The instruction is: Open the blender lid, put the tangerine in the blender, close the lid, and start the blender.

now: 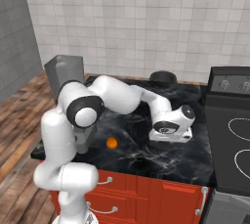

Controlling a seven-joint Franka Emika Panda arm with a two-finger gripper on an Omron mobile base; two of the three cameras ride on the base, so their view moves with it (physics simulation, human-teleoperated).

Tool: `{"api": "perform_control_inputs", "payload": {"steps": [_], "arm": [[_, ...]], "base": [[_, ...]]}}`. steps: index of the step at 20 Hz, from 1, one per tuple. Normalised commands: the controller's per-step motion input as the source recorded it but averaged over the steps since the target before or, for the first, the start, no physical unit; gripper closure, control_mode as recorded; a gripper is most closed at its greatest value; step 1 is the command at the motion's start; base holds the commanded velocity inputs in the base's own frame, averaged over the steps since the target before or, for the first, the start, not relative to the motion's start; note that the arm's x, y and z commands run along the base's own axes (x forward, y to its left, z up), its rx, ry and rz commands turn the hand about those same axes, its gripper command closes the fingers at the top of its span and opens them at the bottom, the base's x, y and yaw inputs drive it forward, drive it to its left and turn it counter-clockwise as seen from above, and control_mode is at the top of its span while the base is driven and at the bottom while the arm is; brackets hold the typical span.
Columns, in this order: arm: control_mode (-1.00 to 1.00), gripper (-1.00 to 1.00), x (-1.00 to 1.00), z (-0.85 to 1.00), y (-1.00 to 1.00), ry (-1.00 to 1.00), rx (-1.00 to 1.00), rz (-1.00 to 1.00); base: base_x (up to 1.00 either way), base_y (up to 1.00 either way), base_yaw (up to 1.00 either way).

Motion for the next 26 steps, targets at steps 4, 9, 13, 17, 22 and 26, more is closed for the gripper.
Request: {"api": "perform_control_inputs", "payload": {"steps": [4,9,13,17,22,26], "arm": [[-1.00,-1.00,-0.20,0.71,0.24,-0.03,-0.01,0.00],[-1.00,-1.00,-0.01,0.60,0.62,0.00,-0.06,0.00],[-1.00,-1.00,-0.01,0.14,0.88,0.00,-0.10,-0.01],[-1.00,-1.00,0.04,-0.09,0.61,-0.01,-0.03,0.00],[-1.00,-1.00,0.32,-0.31,0.06,0.00,0.00,0.00],[-1.00,-1.00,0.18,-0.21,0.00,-0.01,0.00,0.00]], "base": [[0.00,0.00,0.00],[0.00,0.00,0.00],[0.00,0.00,0.00],[0.00,0.00,0.00],[0.00,0.00,0.00],[0.00,0.00,0.00]]}}
